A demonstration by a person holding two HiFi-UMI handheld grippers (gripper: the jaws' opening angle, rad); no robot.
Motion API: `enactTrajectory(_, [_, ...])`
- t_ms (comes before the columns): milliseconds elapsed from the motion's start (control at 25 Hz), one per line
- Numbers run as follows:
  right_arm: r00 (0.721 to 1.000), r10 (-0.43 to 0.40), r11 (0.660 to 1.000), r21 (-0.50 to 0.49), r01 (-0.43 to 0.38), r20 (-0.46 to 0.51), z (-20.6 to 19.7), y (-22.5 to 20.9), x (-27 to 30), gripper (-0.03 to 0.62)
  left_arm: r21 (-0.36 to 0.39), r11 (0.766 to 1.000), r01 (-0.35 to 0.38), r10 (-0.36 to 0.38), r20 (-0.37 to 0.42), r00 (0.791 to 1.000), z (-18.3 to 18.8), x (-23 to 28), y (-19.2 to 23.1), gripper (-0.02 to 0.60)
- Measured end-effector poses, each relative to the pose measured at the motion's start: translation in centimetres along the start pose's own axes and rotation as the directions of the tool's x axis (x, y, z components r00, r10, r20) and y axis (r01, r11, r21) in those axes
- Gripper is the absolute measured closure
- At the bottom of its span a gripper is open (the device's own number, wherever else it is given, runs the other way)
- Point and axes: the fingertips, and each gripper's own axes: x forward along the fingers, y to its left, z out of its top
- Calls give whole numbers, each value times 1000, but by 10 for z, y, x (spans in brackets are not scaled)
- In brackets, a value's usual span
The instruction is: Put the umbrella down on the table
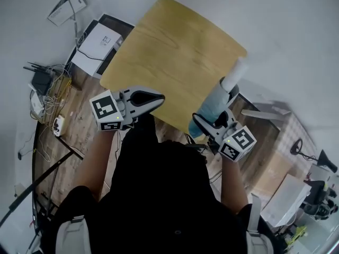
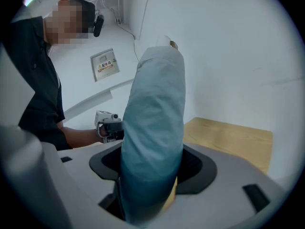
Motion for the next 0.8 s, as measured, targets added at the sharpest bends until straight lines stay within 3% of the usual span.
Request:
enactTrajectory(240, [996,-70,997,-32,68,-56,23,-28,48,293,16,1000,27,-26,-40,999,19,-9,57,571])
enactTrajectory(480, [981,-143,989,-51,137,-132,23,-59,85,293,-33,998,62,-64,-52,997,11,-10,109,571])
enactTrajectory(800, [950,-196,977,-134,168,-243,12,-99,101,293,-90,992,85,-91,-65,994,0,9,139,571])
